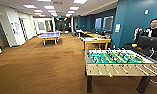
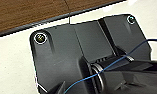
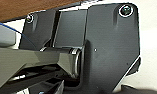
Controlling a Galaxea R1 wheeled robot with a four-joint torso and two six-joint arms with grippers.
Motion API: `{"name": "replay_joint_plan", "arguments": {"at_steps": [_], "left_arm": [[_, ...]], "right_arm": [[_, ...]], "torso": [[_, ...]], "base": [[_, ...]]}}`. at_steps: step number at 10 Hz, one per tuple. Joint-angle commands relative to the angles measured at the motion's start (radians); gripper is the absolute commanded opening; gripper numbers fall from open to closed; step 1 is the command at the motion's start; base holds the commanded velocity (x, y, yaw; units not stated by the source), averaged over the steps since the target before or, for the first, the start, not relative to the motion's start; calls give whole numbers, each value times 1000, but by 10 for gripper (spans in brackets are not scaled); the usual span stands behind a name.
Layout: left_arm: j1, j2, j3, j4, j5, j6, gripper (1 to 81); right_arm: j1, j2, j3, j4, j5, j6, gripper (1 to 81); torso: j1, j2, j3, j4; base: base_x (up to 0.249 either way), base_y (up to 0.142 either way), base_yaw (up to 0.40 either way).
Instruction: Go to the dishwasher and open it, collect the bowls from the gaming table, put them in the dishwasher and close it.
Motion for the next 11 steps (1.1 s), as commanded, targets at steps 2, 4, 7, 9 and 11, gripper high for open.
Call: {"name": "replay_joint_plan", "arguments": {"at_steps": [2, 4, 7, 9, 11], "left_arm": [[-48, -7, -2, -4, 49, -2, 811], [-48, -7, -2, -4, 49, -2, 811], [-48, -7, 0, -6, 49, -2, 811], [-48, -7, 0, -6, 49, -2, 811], [-48, -7, 0, -6, 49, -2, 811]], "right_arm": [[45, 6, 5, 3, -45, -4, 811], [43, 4, 5, 3, -45, -4, 811], [45, 4, 5, 3, -45, -4, 811], [45, 4, 5, 5, -44, -4, 811], [43, 4, 5, 5, -44, -4, 811]], "torso": [[0, 0, 0, 0], [0, 0, 0, 0], [0, 0, 0, 0], [0, 0, 0, 0], [0, 0, 0, 0]], "base": [[135, 0, 0], [135, 0, 0], [135, 67, 0], [134, 67, 0], [135, 65, 0]]}}
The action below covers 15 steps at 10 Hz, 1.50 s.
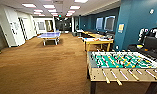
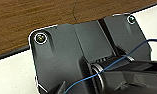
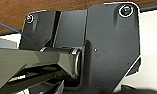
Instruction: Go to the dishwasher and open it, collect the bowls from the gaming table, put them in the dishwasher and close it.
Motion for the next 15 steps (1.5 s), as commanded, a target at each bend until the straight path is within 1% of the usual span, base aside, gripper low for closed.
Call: {"name": "replay_joint_plan", "arguments": {"at_steps": [1, 7, 15], "left_arm": [[-48, -4, -3, -5, 49, -1, 811], [-48, -2, -3, -4, 49, -1, 811], [-48, -1, -3, -4, 49, 0, 811]], "right_arm": [[42, 4, 5, 5, -43, -4, 811], [43, 5, 5, 4, -45, -4, 811], [42, 8, 5, 5, -42, -4, 811]], "torso": [[0, 0, 0, 0], [0, 0, 0, 0], [-1, 0, 0, 0]], "base": [[134, 0, 0], [156, 0, 0], [188, 0, 0]]}}
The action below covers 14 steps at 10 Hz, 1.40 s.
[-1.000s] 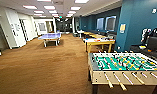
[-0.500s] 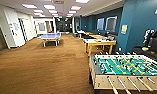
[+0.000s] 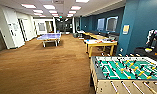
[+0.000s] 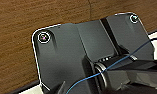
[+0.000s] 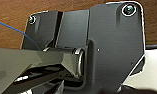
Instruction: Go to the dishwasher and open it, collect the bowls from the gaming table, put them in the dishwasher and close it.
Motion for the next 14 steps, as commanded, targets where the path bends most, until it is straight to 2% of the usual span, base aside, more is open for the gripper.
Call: {"name": "replay_joint_plan", "arguments": {"at_steps": [1, 6, 12, 14], "left_arm": [[-50, 1, 2, -4, 48, -1, 811], [-50, 1, 2, -4, 48, -1, 811], [-50, 1, 2, -4, 48, -1, 811], [-50, 2, 2, -4, 48, 0, 811]], "right_arm": [[46, 4, 1, -1, -47, -4, 811], [47, 4, 1, -1, -46, -4, 811], [46, 4, 1, -1, -44, -4, 811], [47, 5, 3, -3, -44, -4, 811]], "torso": [[0, 0, 0, 0], [0, 0, 0, 0], [0, 0, 0, 0], [0, 0, 0, 0]], "base": [[189, 0, 0], [190, 0, 0], [191, 73, 0], [198, 0, 0]]}}
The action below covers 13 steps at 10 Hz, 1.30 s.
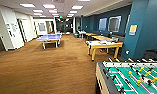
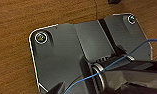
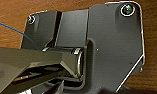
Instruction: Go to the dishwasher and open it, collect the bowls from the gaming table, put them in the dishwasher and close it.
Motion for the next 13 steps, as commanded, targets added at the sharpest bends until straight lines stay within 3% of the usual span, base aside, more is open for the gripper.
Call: {"name": "replay_joint_plan", "arguments": {"at_steps": [1, 4, 13], "left_arm": [[-49, 1, -2, -4, 47, 2, 811], [-49, 8, -2, -4, 47, 7, 811], [-49, 4, -4, -4, 47, -1, 811]], "right_arm": [[47, 5, 6, -3, -47, -4, 811], [47, 3, 2, -3, -47, -4, 811], [47, 3, 6, -3, -47, -4, 811]], "torso": [[0, 0, 0, 0], [-1, 0, 0, 0], [-3, -1, 0, 0]], "base": [[209, 0, 0], [217, 0, 0], [196, 93, 0]]}}
